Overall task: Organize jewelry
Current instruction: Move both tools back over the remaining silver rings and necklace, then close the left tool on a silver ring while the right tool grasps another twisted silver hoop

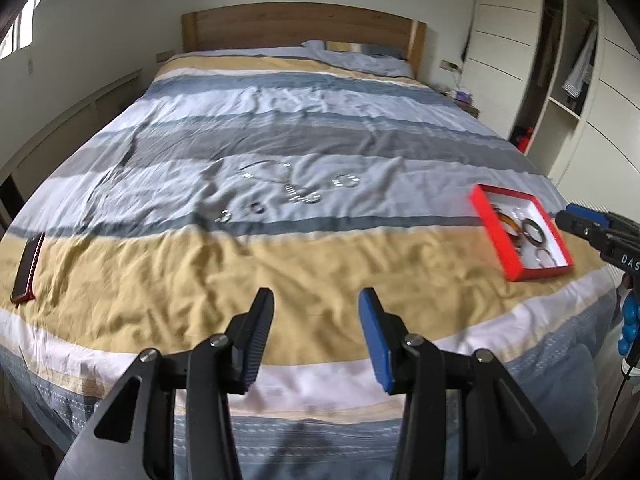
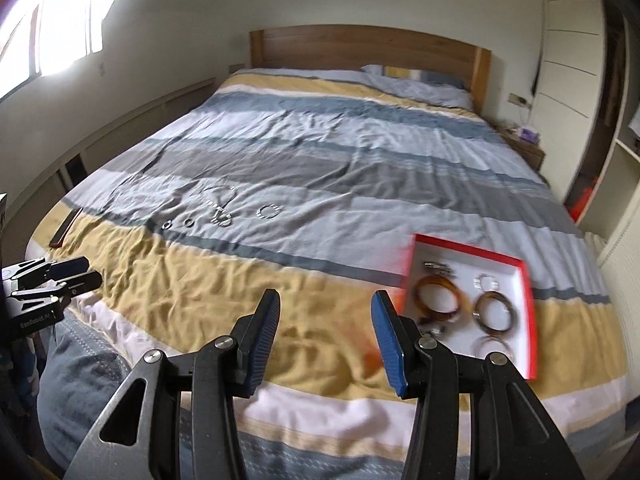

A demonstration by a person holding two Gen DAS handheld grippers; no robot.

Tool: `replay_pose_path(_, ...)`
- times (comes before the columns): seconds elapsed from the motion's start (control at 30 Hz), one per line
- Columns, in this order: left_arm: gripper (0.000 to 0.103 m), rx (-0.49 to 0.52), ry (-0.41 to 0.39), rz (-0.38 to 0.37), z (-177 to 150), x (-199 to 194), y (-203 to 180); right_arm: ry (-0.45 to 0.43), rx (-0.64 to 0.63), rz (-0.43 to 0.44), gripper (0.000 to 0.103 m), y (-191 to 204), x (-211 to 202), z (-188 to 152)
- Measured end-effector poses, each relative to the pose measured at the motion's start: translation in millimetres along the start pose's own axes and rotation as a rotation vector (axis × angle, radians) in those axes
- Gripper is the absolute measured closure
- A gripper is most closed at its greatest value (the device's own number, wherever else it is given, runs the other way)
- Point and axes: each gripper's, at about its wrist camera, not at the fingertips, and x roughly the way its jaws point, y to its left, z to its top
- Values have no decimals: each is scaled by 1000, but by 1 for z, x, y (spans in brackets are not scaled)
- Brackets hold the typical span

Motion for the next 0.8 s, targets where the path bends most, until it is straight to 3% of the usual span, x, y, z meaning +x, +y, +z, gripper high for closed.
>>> replay_pose_path(0.2, 61, -65, 20, -35, 13, 36, 28, 42, -28, 58, 56, 15, 56, 9)
replay_pose_path(0.4, 61, -112, 71, -96, 45, 99, 46, 79, -37, 112, 56, 25, 123, 35)
replay_pose_path(0.8, 61, -114, 116, -58, 92, 204, 80, 110, -63, 190, 56, 39, 246, 90)
